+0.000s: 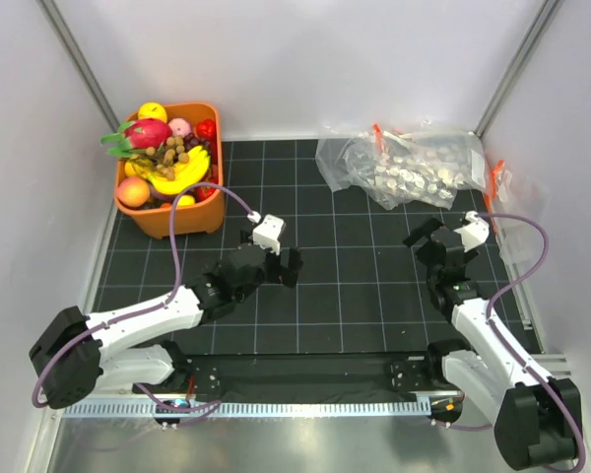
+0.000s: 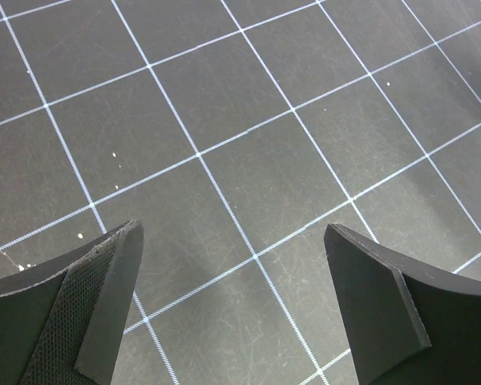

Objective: Place the food in the zip-top bag and seal the zipper
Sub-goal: Move the zipper food storage bag to the center of the board.

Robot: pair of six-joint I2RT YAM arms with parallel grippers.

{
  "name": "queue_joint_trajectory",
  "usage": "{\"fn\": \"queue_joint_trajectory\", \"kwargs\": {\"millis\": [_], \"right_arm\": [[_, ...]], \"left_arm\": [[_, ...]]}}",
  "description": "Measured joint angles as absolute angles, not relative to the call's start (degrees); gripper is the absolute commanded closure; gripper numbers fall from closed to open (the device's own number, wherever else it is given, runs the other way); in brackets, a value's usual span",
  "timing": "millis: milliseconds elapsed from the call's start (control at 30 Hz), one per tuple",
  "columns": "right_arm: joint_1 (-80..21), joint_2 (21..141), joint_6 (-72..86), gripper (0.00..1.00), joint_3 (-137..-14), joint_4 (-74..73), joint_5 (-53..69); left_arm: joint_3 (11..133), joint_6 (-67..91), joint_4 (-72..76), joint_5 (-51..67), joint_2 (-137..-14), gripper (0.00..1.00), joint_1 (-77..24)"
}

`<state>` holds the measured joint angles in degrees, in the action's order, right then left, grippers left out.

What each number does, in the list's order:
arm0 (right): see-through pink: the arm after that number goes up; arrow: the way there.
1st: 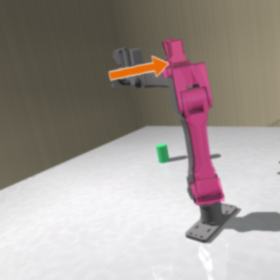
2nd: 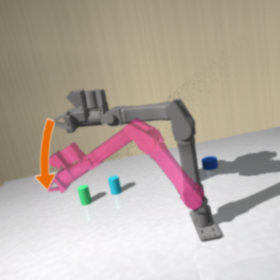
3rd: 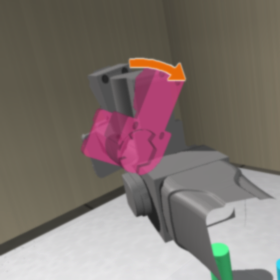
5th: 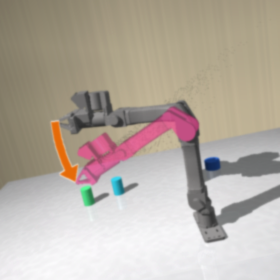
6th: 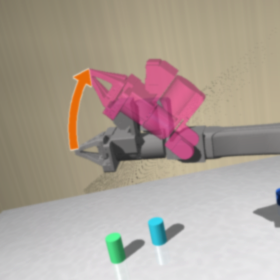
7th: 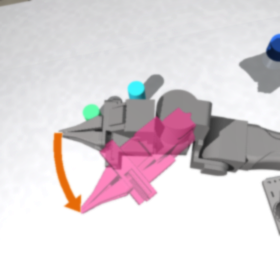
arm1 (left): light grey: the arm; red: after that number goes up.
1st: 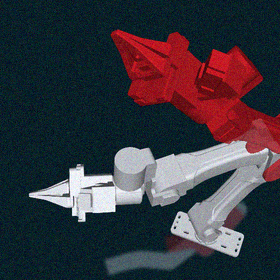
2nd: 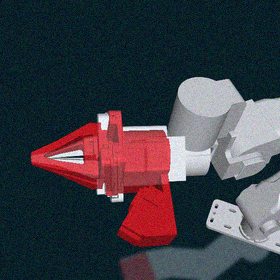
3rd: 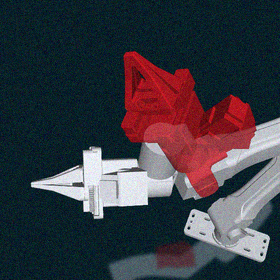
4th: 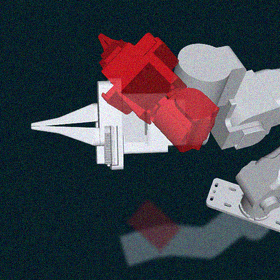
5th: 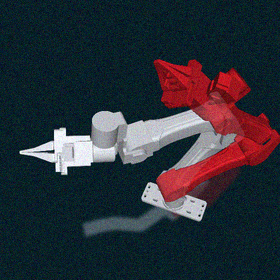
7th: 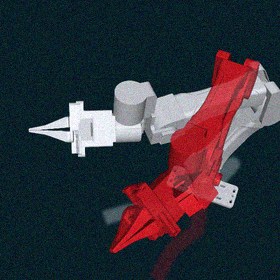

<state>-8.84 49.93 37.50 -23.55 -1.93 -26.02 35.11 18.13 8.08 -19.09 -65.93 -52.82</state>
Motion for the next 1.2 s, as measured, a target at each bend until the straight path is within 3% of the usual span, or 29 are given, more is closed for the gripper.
{"fn": "queue_joint_trajectory", "kwargs": {"millis": [67, 267, 467, 600, 967, 1033, 1067, 1133, 1167, 1200], "right_arm": [[-8.8, 49.0, 36.8, 0.00, -23.4, -1.6, -25.3], [-8.8, 51.4, 32.5, 0.13, -25.0, 1.3, -20.7], [-8.9, 73.2, 29.5, 0.13, -45.2, -2.5, -13.5], [-8.9, 85.2, 28.2, 0.07, -58.1, -3.1, -10.8], [-8.3, 109.1, 26.6, 0.04, -77.3, -9.9, -17.1], [-8.2, 112.3, 26.0, 0.09, -80.1, -10.7, -17.6], [-8.2, 114.2, 25.6, 0.29, -81.9, -11.1, -18.0], [-8.2, 117.3, 24.5, 0.49, -85.2, -12.5, -18.7], [-8.2, 118.3, 24.2, 0.73, -86.3, -12.9, -19.2], [-8.2, 118.8, 23.6, 0.83, -86.6, -13.1, -19.5]], "left_arm": [[35.1, 18.0, 8.1, -19.1, -65.9, 0.00, -52.8], [35.1, 18.0, 8.1, -19.1, -65.9, 0.00, -52.8], [35.1, 18.0, 8.1, -19.1, -65.7, 0.00, -52.8], [35.1, 18.0, 8.1, -19.1, -65.7, 0.00, -52.8], [35.1, 18.0, 8.1, -19.0, -65.8, 0.00, -52.8], [35.1, 18.0, 8.0, -19.0, -65.9, 0.00, -52.8], [35.1, 18.0, 8.0, -19.0, -66.0, 0.00, -52.8], [35.1, 18.0, 8.0, -19.0, -66.0, 0.00, -52.8], [35.1, 18.0, 8.0, -19.0, -66.0, 0.00, -52.8], [35.1, 18.0, 8.0, -19.0, -66.0, 0.00, -52.8]]}}
